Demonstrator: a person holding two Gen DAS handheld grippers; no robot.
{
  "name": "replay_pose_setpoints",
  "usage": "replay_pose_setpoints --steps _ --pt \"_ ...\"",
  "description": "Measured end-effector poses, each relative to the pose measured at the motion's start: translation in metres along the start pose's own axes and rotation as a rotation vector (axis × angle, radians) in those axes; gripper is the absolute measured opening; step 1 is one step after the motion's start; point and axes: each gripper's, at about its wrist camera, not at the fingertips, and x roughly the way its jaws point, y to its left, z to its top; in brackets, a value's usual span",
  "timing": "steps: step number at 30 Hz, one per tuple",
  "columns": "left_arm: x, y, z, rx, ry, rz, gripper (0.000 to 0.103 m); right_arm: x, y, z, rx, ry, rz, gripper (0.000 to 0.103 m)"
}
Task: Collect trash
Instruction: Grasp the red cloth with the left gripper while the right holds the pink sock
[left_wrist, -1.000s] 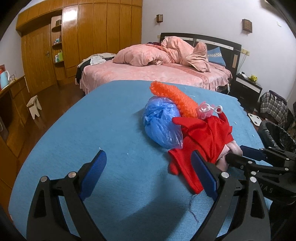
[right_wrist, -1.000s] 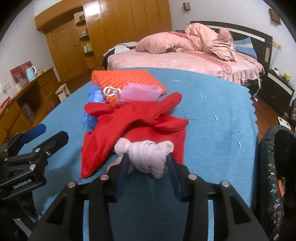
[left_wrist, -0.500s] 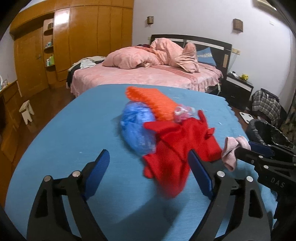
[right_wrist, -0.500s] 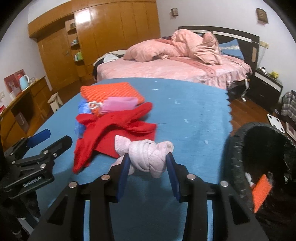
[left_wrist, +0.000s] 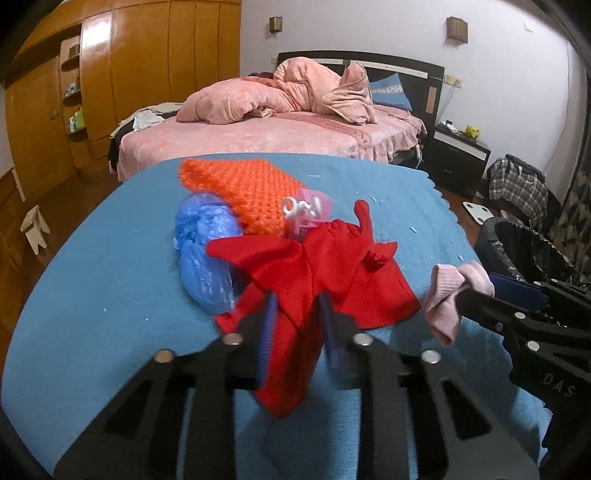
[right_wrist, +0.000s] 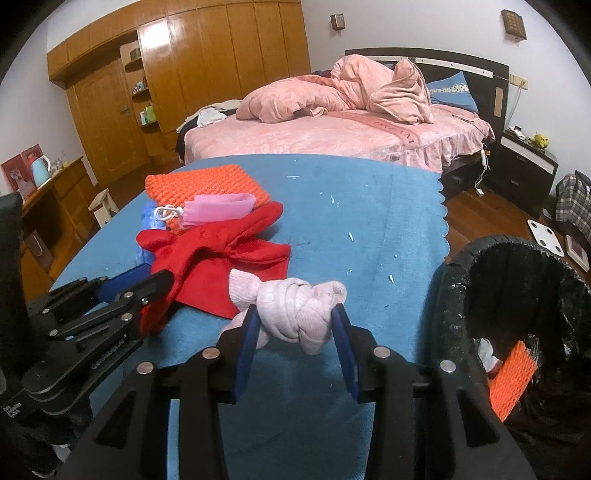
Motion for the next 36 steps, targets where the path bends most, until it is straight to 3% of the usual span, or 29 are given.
replay_pose_setpoints --steps 4,14,17,19,22,25,26,28,31,36 --pt "-0.009 0.004 0.002 -0.01 -0.025 -0.016 0.005 -0.002 0.0 0.001 -0.003 -0.003 0.004 0.04" --pt "-0.036 -0.004 0.001 0.011 -0.047 -0.073 0.001 -0.013 -0.005 0.005 0.008 -0.025 -0.003 0.04" --pt "-0.026 -0.005 0.003 0.01 -0.033 -0.046 0.009 -0.013 -0.006 0.005 0.011 -0.024 -0.007 0.04" --pt "-0.022 -0.005 0.006 0.007 -0.035 -0.03 0.035 -0.014 -0.006 0.004 0.012 -0.025 -0.009 0.04" --pt "-0.011 -0.009 0.011 0.017 -0.037 -0.009 0.043 -0.012 -0.009 0.006 0.015 -0.022 -0.012 0.04" --pt "0.003 -0.013 0.013 0.039 -0.012 0.01 0.044 -0.009 -0.009 0.006 0.016 -0.017 -0.014 0.04" --pt "0.007 -0.015 0.013 0.046 -0.005 0.017 0.042 -0.008 -0.01 0.006 0.018 -0.015 -0.015 0.04" --pt "0.013 -0.017 0.012 0.062 0.011 0.021 0.014 -0.007 -0.012 0.006 0.021 -0.01 -0.016 0.04" --pt "0.008 -0.018 0.013 0.068 -0.015 0.023 0.005 -0.006 -0.013 0.005 0.025 -0.006 -0.017 0.04" --pt "-0.019 -0.015 0.016 0.04 -0.07 -0.011 0.004 -0.011 -0.015 0.006 0.032 -0.016 -0.013 0.04"
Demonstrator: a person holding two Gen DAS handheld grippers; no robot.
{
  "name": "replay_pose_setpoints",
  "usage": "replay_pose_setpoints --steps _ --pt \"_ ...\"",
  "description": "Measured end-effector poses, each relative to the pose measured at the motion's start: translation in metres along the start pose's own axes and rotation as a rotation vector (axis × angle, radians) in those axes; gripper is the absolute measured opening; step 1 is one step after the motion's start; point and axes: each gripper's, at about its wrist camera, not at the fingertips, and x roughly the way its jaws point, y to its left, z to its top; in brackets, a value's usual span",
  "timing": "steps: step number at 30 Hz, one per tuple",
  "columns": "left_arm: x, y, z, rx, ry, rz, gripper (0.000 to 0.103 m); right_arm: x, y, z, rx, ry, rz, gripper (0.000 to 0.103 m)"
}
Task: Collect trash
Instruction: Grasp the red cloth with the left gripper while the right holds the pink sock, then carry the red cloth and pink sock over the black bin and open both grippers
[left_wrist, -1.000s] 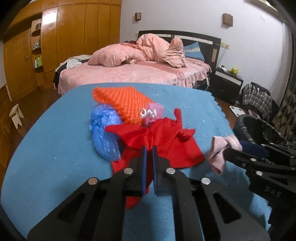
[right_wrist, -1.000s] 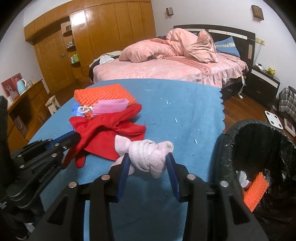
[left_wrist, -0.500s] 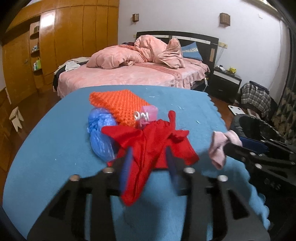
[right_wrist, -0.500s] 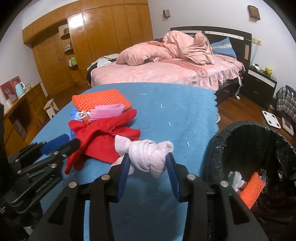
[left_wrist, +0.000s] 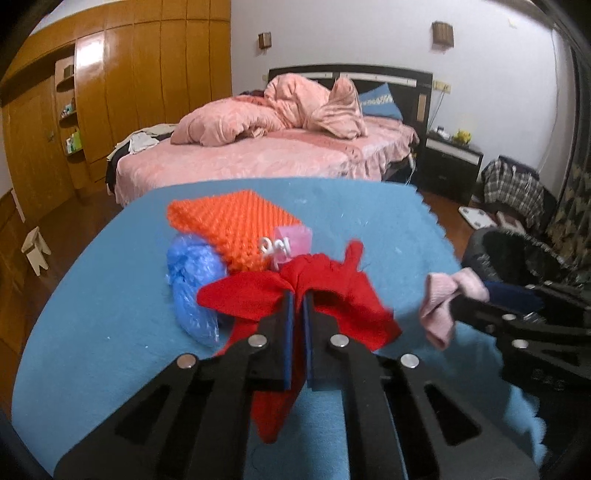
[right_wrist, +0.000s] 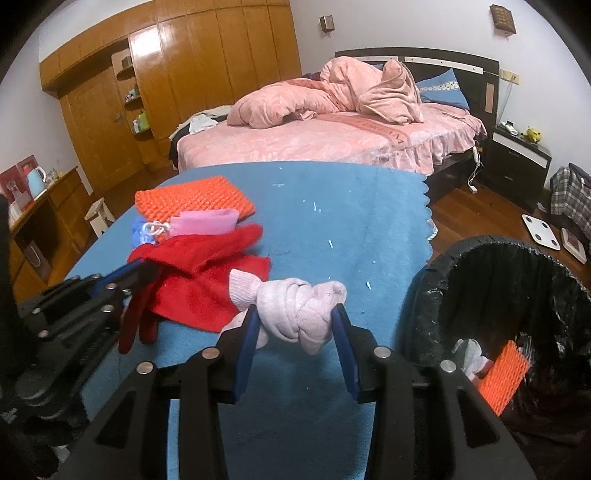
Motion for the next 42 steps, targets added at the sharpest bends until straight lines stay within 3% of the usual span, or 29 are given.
replay_pose_setpoints --steps 25,42 --pt "-0.077 -0.019 0.022 -0.018 -0.123 -0.118 0.004 -0.061 -0.011 0.015 0.019 -0.1 0.003 0.04" --pt "-0.089 -0.065 0.029 0.026 -0.145 -0.217 0.004 -0.107 -0.048 0.013 0.058 -0.155 -0.072 0.04"
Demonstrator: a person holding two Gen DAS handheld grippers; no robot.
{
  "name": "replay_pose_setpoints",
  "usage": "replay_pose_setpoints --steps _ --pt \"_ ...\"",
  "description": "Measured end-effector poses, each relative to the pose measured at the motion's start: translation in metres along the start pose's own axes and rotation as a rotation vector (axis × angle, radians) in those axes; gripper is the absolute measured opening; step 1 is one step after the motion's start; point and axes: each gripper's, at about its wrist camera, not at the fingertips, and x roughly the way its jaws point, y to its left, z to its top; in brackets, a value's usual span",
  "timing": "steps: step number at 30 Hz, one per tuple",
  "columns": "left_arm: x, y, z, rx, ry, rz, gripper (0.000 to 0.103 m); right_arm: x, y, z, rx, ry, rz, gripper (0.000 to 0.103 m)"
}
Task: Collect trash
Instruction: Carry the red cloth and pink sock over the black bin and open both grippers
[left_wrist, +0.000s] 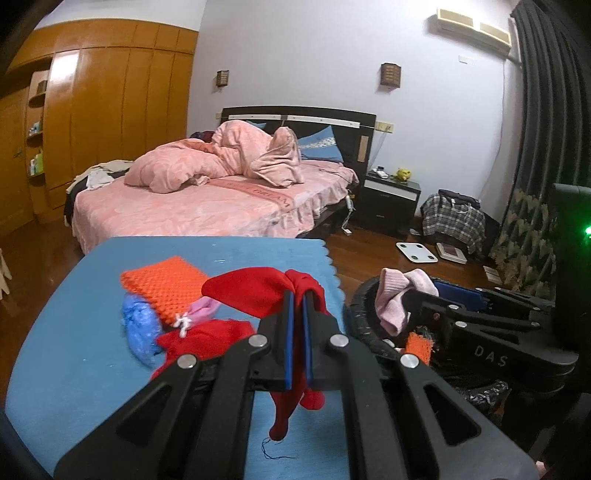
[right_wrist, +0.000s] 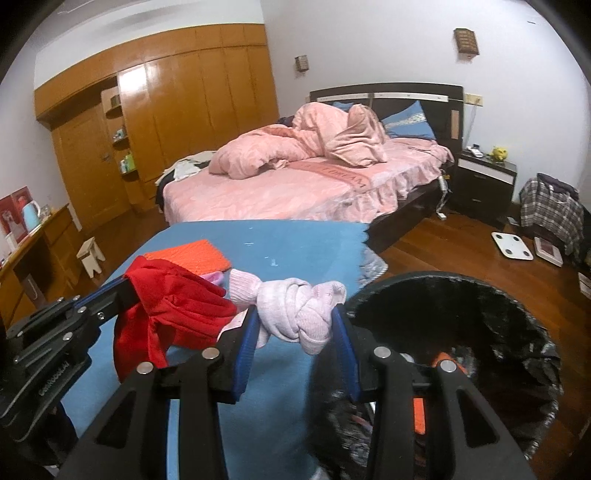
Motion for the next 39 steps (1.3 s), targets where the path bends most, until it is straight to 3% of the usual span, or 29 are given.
replay_pose_setpoints --steps 25,39 --pt "0.05 -0.117 0.019 0.088 0.012 -0.228 0.004 -0.056 -0.12 -0.009 0.122 -0.047 -0.246 0.04" --pt "0.099 -0.166 0.017 0.125 0.081 -0.293 0.004 -0.056 -0.164 -0.02 0.161 -0.03 -0.32 0.04"
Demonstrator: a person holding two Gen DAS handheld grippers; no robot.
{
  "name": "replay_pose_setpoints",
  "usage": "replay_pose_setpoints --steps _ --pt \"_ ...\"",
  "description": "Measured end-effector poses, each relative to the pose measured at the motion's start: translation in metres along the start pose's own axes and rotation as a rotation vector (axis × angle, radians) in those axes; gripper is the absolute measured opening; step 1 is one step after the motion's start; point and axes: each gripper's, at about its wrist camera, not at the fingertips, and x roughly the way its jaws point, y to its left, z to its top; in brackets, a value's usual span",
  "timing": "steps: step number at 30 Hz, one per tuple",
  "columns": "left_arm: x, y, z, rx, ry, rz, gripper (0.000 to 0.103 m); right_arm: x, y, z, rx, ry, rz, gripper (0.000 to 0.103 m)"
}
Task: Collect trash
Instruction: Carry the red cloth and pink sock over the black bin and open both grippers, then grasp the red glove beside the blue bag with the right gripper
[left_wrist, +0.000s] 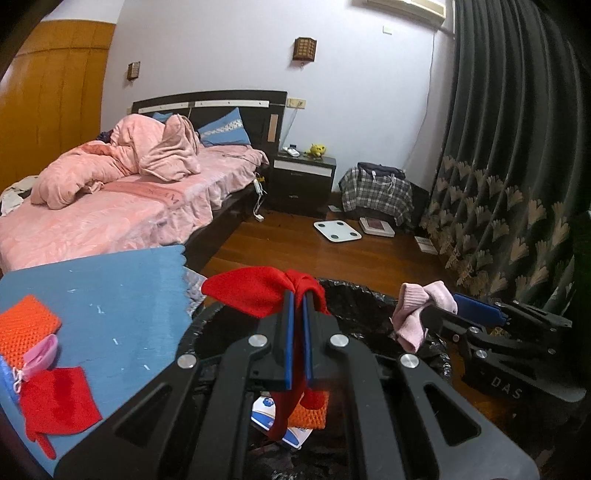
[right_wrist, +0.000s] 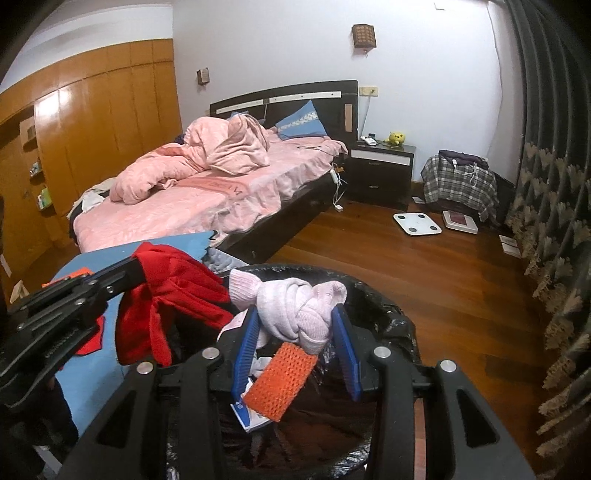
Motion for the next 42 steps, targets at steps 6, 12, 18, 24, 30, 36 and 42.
replay_pose_setpoints --steps 6,12,18,24,30,36,42 --pt "0.01 0.007 0.0 -0.017 0.03 -0.003 0.02 0.005 -0.006 -0.003 0.01 0.006 -0.021 0.056" --pt "-0.003 0.026 -0.005 -0.055 0.021 0.022 0.057 0.002 -0.005 -0.007 0.01 -0.009 -0.036 0.089" --pt "-0.028 0.056 -0.017 -0.08 0.005 0.111 0.079 -0.003 0.011 -0.006 0.013 -0.018 -0.024 0.097" --pt "-0.065 0.104 -0.036 -0.104 -0.006 0.258 0.086 0.0 0.047 -0.011 -0.007 -0.009 0.01 0.097" --pt "-0.099 0.153 -0.06 -0.138 0.007 0.402 0.086 0.008 0.108 -0.014 -0.052 0.007 0.122 0.097" --pt "-0.129 0.208 -0.085 -0.188 0.035 0.529 0.086 0.015 0.178 -0.021 -0.138 0.014 0.241 0.097" --pt "-0.15 0.247 -0.104 -0.231 0.047 0.61 0.086 0.034 0.242 -0.032 -0.223 0.05 0.322 0.097"
